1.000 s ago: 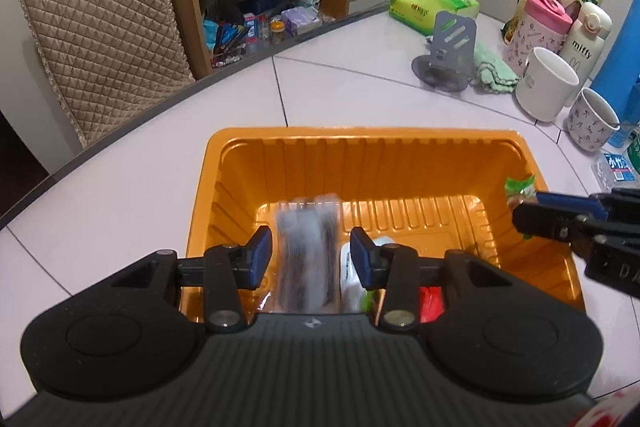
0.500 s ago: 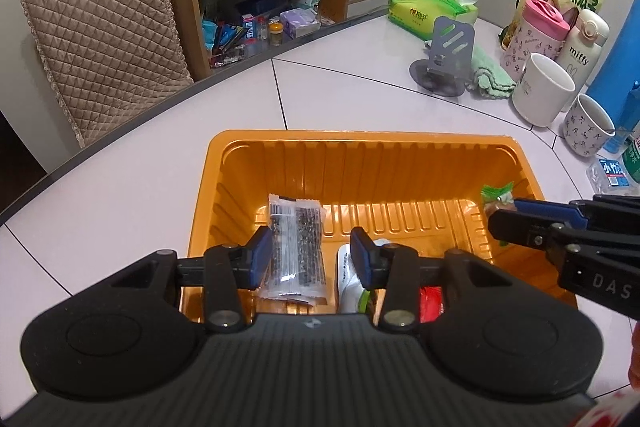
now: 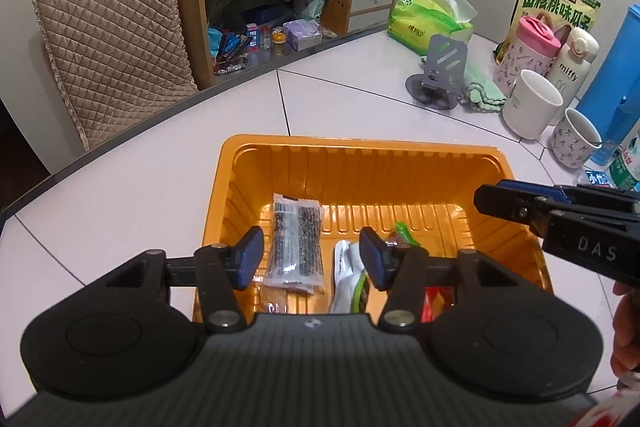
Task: Organize snacks
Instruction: 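Open the right tool to drop the green candy while the left tool drops the packet, then move both tools back toward the red candies on the table, then grasp the dark red wrapped candy with the right tool, then grasp the red square candy packet with the left tool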
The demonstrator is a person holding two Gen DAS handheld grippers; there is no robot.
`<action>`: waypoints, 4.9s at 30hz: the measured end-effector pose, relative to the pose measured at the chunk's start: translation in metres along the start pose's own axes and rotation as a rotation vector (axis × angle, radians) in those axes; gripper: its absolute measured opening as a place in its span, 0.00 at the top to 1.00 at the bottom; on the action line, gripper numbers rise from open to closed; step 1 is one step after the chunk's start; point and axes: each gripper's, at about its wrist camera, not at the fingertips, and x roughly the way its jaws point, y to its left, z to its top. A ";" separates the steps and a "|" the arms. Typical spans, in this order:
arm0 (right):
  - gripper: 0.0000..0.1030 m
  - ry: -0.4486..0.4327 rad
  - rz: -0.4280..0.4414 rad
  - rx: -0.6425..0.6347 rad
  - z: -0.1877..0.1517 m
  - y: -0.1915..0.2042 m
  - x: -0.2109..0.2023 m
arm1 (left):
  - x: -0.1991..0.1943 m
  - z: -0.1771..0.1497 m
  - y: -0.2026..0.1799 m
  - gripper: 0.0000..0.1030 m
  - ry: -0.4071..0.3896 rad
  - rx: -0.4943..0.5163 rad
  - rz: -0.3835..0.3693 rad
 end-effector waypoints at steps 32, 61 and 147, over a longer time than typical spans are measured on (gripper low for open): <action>0.38 -0.011 -0.012 0.059 -0.067 0.027 -0.126 | -0.122 -0.084 -0.006 0.45 -0.019 -0.148 -0.033; 0.38 0.165 -0.031 0.074 -0.168 0.055 -0.159 | -0.160 -0.192 -0.006 0.45 0.087 -0.178 -0.034; 0.76 0.200 -0.097 -0.057 -0.172 -0.006 -0.112 | -0.047 -0.174 -0.086 0.51 0.195 -0.095 -0.088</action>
